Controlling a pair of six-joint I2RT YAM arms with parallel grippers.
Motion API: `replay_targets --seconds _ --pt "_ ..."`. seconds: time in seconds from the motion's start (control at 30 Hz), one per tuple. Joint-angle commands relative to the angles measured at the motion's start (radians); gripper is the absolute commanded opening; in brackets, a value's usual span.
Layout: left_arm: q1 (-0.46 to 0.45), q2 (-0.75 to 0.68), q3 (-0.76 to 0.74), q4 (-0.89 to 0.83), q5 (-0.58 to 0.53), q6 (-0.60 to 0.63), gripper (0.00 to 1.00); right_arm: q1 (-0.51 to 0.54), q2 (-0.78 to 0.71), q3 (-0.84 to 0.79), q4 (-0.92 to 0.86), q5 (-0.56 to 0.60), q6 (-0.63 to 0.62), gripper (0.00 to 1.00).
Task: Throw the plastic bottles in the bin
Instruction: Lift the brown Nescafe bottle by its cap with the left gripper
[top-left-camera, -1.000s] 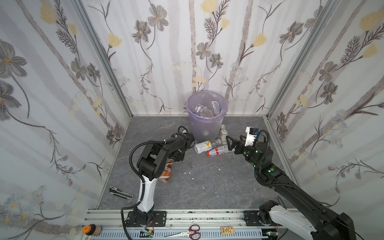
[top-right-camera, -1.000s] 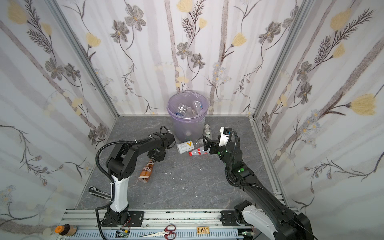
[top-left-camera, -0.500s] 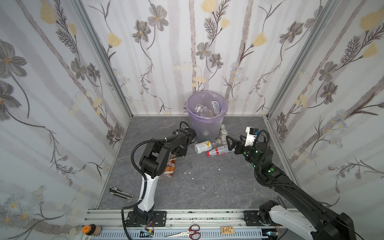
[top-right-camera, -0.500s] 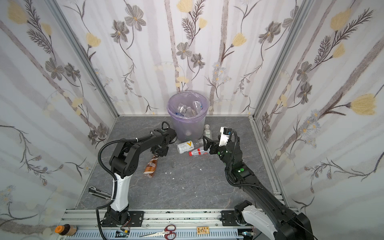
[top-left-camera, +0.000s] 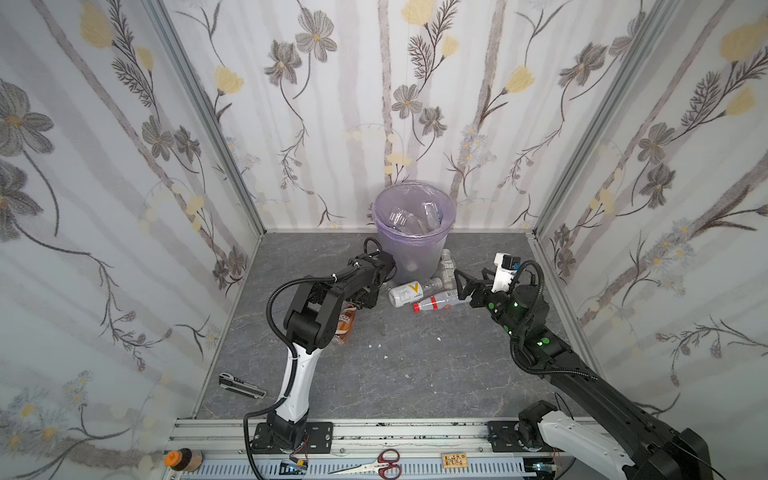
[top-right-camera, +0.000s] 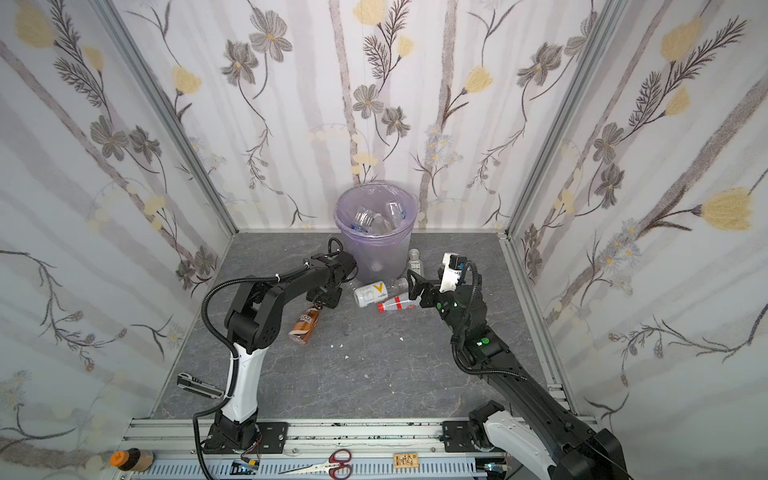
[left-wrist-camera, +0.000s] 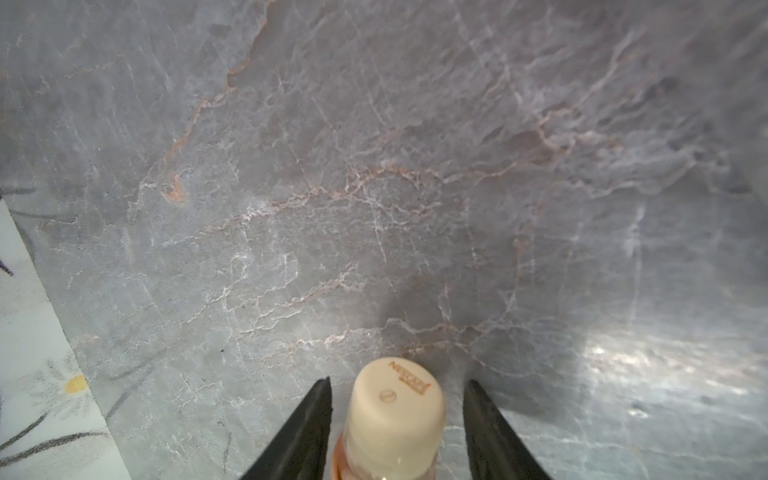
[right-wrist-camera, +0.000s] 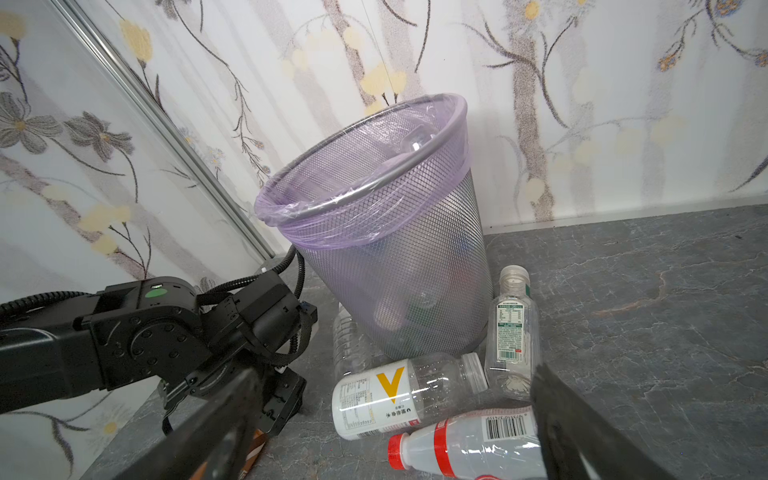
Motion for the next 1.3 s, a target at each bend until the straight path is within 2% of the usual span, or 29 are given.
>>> replay_targets --seconds 0.0,0.2,0.7,0.8,1.03,1.27 --pt "0.004 -0.017 0.002 -0.008 -0.009 0.003 0.56 0.001 0.004 -0.003 0.034 0.001 0.001 1.00" --pt "0.011 -0.042 -0.023 -0.010 0.022 0.000 0.57 0.000 -0.009 -0.007 0.031 0.016 -0.004 1.00" --pt "0.053 -0.083 -0.126 -0.009 0.010 -0.017 0.56 0.000 -0.014 -0.008 0.033 0.012 -0.002 1.00" --pt "0.055 -0.089 -0.142 -0.007 0.013 -0.018 0.53 0.000 -0.014 -0.009 0.036 0.012 -0.001 1.00" --pt "0.057 -0.080 -0.140 -0.006 0.020 -0.017 0.39 0.000 -0.015 -0.010 0.036 0.014 -0.001 1.00" --pt "0.059 -0.105 -0.081 0.002 -0.001 -0.023 0.35 0.001 -0.015 -0.013 0.038 0.019 -0.001 1.00"
